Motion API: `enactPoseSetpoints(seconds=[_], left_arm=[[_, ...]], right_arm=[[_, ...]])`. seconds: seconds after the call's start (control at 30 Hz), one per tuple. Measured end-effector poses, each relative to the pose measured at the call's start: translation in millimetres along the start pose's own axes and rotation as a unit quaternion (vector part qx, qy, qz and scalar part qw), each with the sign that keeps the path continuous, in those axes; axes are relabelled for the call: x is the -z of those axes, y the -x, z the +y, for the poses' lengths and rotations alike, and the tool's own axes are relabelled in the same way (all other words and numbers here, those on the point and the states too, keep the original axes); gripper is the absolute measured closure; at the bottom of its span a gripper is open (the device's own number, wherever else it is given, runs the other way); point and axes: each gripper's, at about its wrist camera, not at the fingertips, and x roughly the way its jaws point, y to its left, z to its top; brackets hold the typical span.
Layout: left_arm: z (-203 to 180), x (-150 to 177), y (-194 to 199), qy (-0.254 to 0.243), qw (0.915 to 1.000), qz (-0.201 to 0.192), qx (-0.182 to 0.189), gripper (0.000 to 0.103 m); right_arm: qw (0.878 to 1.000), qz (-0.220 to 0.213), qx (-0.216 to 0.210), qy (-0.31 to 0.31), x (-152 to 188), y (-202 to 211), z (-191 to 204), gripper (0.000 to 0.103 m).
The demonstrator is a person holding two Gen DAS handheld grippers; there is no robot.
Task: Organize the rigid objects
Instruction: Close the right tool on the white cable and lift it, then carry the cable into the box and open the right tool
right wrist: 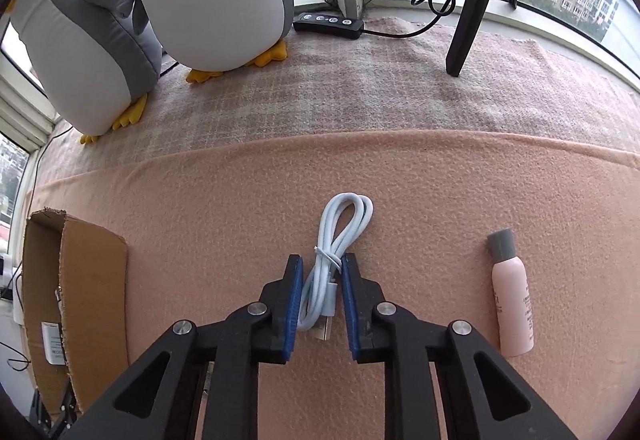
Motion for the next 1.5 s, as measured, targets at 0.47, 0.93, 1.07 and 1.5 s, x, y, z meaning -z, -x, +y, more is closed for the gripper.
enactPoseSetpoints(seconds=[0.47, 0.93, 1.07, 1.5], left_arm=[[0, 0, 0, 0.000, 1.0000, 0.000, 0.000, 0.050], [0, 0, 0, 0.001, 1.0000, 0.000, 0.000, 0.050], [0, 0, 0, 0.001, 1.0000, 0.000, 0.000, 0.050], [-1, 0, -1, 0.002, 1.0000, -0.001, 0.001, 0.050]], right_arm=[[0.998, -0.034, -0.042, 0.029, 33, 36, 5, 0.090], [0.980, -0.089, -0.138, 0.116, 60, 109, 98, 0.090], [0.973, -0.085, -0.158, 0.142, 65, 114, 125, 0.090], [0.960, -0.056, -0.177, 0.208, 90, 97, 189, 0.090]])
